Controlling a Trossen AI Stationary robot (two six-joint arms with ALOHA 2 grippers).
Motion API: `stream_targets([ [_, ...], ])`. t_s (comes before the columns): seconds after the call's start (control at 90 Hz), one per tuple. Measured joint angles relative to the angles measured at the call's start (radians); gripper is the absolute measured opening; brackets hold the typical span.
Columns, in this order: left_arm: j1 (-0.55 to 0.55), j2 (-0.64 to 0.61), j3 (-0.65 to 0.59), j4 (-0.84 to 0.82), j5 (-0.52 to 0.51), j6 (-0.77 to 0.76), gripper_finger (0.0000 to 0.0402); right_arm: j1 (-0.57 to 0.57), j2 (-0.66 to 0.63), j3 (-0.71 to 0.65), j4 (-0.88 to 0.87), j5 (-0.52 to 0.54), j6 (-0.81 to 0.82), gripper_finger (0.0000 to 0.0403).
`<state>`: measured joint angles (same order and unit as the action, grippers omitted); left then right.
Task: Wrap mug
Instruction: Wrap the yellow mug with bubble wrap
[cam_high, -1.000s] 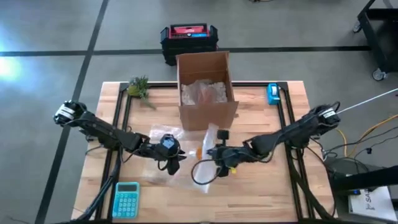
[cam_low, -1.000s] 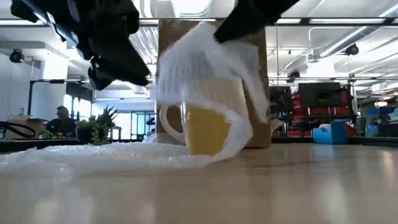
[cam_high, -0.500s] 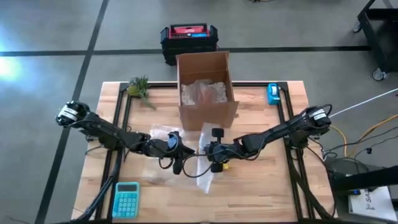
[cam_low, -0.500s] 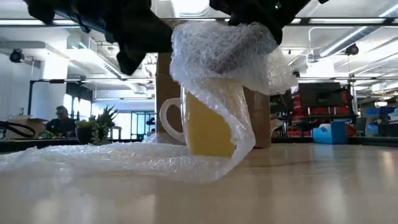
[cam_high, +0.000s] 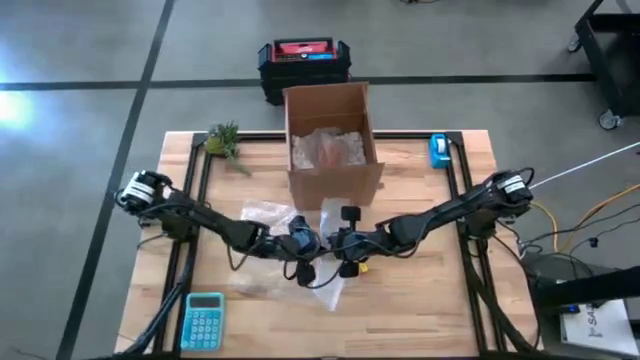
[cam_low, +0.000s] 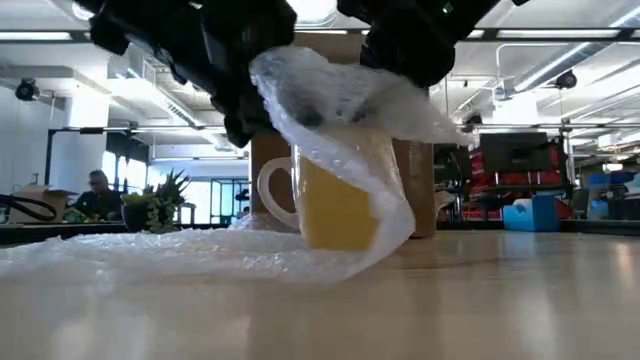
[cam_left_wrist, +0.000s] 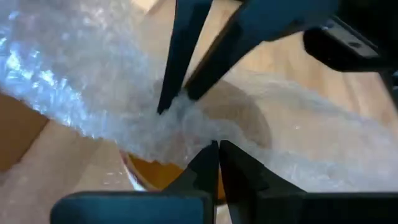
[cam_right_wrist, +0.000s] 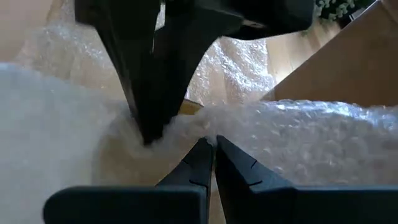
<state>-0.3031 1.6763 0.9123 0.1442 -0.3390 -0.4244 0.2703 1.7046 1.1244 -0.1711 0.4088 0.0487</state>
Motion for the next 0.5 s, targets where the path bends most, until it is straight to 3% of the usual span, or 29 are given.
stream_targets([
  [0.222,0.000,0.037,0.045,-0.049,0.000,-0.001,0.0001,-0.003,-0.001,0.067,-0.099,-0.051,0.039,0.0047],
  [0.5,-0.002,0.027,0.045,-0.057,0.008,0.000,0.0001,0.005,-0.036,0.319,-0.536,-0.051,-0.038,0.0128],
])
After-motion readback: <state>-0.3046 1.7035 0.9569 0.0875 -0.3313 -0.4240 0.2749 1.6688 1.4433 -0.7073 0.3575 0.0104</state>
